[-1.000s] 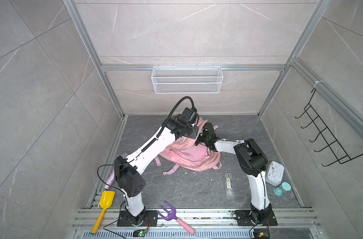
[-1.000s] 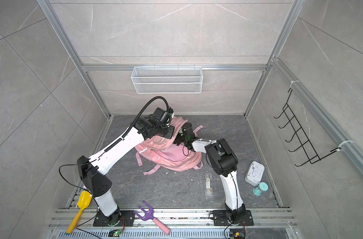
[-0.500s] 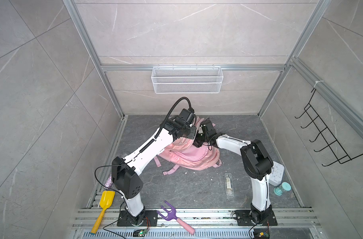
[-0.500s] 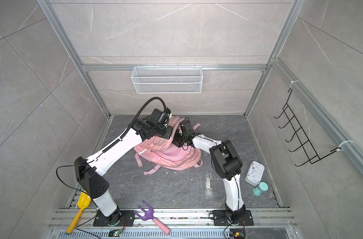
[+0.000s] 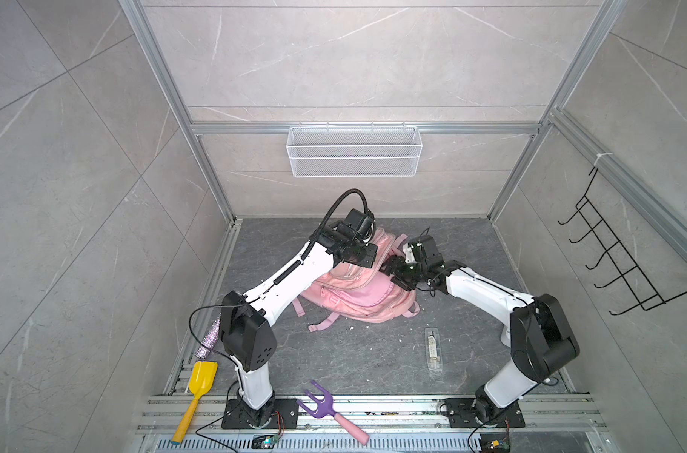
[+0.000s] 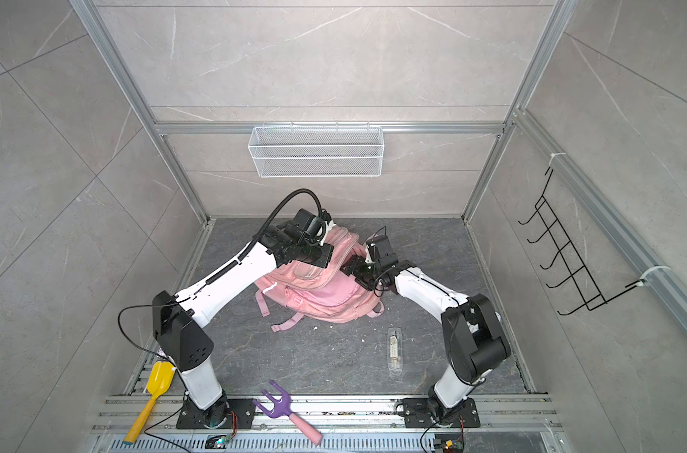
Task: Pack books, pencil case, and school supplies into a backpack
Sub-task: Close the student bag at the center of the table.
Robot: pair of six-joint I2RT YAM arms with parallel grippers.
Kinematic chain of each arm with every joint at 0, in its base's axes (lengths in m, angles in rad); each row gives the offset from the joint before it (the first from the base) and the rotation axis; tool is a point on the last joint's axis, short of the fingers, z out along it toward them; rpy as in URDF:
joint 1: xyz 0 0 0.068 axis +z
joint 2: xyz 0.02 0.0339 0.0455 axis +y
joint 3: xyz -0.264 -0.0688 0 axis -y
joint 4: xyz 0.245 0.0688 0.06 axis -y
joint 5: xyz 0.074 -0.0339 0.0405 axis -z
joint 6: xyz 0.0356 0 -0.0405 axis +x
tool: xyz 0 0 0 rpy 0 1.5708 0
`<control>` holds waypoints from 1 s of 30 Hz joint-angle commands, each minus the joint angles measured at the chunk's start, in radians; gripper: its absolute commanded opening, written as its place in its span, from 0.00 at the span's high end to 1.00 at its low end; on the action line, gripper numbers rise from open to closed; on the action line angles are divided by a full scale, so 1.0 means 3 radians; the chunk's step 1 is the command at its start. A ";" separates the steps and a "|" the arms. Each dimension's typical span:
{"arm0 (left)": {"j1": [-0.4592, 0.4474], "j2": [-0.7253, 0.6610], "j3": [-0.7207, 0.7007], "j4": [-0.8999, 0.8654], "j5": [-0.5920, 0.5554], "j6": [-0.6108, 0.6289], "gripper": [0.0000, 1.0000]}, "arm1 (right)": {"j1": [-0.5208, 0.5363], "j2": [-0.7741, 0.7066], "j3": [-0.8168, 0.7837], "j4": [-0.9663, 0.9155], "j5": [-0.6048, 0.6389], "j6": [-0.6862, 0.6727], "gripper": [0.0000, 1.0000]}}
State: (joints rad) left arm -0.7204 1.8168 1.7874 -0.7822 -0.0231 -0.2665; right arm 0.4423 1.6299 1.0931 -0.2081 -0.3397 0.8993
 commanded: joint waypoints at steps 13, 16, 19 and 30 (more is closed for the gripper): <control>-0.0104 0.0058 0.0088 0.0131 -0.0036 -0.0042 0.49 | 0.0004 -0.1037 -0.0658 -0.0583 0.0254 -0.0501 0.32; 0.0013 -0.0258 -0.0319 0.0238 -0.0137 -0.0081 0.47 | 0.0069 -0.1066 -0.0704 -0.0573 0.0215 -0.0533 0.34; 0.0250 -0.0586 -0.0796 0.0393 -0.0230 -0.0185 0.47 | 0.0214 -0.1032 -0.0685 -0.0519 0.0201 -0.0553 0.36; 0.1483 -0.1289 -0.2273 0.0817 0.0027 -0.0888 0.37 | 0.0991 -0.0440 -0.0245 -0.0329 0.0230 -0.0543 0.40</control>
State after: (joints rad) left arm -0.3309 1.4704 1.1564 -0.6025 -0.0696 -0.4507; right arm 0.6910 1.4498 0.9688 -0.3370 -0.2749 0.7544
